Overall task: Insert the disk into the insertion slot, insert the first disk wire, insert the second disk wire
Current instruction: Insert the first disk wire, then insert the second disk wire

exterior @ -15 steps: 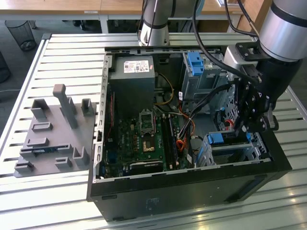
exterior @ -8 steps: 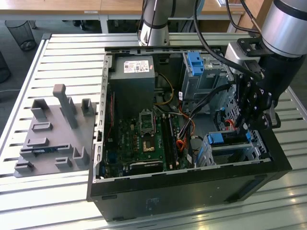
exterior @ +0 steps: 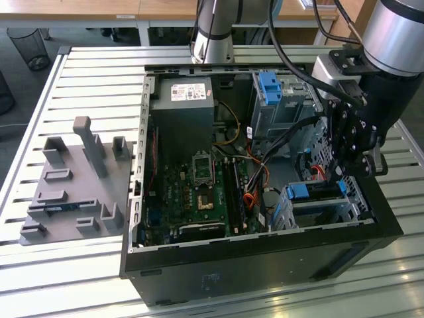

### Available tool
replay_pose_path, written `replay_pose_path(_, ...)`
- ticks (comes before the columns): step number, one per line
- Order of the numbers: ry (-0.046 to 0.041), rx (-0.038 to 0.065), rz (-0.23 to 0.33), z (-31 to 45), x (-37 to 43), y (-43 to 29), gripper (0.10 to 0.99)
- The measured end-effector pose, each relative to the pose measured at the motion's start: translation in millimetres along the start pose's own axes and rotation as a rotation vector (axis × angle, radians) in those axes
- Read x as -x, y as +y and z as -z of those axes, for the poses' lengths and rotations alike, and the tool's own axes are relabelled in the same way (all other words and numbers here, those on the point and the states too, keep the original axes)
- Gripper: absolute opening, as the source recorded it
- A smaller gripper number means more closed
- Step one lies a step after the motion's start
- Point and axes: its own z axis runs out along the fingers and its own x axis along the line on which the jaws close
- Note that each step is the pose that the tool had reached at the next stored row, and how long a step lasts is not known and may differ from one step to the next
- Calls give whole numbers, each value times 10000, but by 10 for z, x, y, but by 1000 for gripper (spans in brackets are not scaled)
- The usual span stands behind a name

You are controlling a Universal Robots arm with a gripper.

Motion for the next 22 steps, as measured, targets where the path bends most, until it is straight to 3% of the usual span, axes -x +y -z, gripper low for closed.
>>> replay_pose_path(22,-3,2,1,48,-3,-1,106)
